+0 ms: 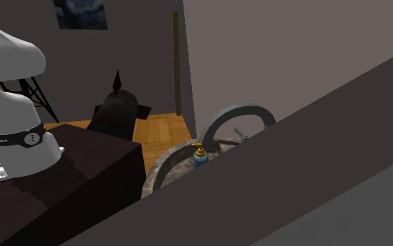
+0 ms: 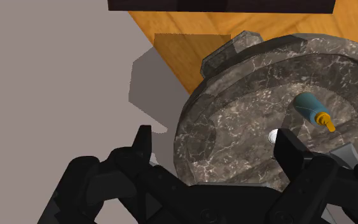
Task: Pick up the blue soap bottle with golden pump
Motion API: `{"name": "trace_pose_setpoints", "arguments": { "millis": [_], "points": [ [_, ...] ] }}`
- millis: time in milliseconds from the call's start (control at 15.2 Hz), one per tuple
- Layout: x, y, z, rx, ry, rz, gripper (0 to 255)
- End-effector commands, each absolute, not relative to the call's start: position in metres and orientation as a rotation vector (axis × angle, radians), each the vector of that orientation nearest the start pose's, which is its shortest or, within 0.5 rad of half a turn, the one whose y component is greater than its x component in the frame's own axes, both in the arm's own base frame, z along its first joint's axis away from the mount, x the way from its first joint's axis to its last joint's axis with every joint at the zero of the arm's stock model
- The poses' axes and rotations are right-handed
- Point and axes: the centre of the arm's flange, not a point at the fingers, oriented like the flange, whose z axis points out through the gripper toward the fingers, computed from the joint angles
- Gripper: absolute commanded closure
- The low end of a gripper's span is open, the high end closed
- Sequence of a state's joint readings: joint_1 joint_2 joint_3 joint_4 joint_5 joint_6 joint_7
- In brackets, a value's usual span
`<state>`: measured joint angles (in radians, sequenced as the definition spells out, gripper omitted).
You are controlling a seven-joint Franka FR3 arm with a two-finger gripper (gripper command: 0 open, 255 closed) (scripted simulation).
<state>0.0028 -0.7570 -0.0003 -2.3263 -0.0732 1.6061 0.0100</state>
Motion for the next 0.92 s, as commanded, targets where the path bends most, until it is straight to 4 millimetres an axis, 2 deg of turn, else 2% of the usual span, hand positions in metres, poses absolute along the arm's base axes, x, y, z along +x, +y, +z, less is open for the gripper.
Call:
{"name": "trace_pose_setpoints", "arguments": {
  "millis": [0,858],
  "points": [
    [0.319,-0.007,0.599,-3.214,0.01,-0.06,0],
    [0.387,0.095,0.477,-3.211,0.024,-0.021,0]
  ]
}}
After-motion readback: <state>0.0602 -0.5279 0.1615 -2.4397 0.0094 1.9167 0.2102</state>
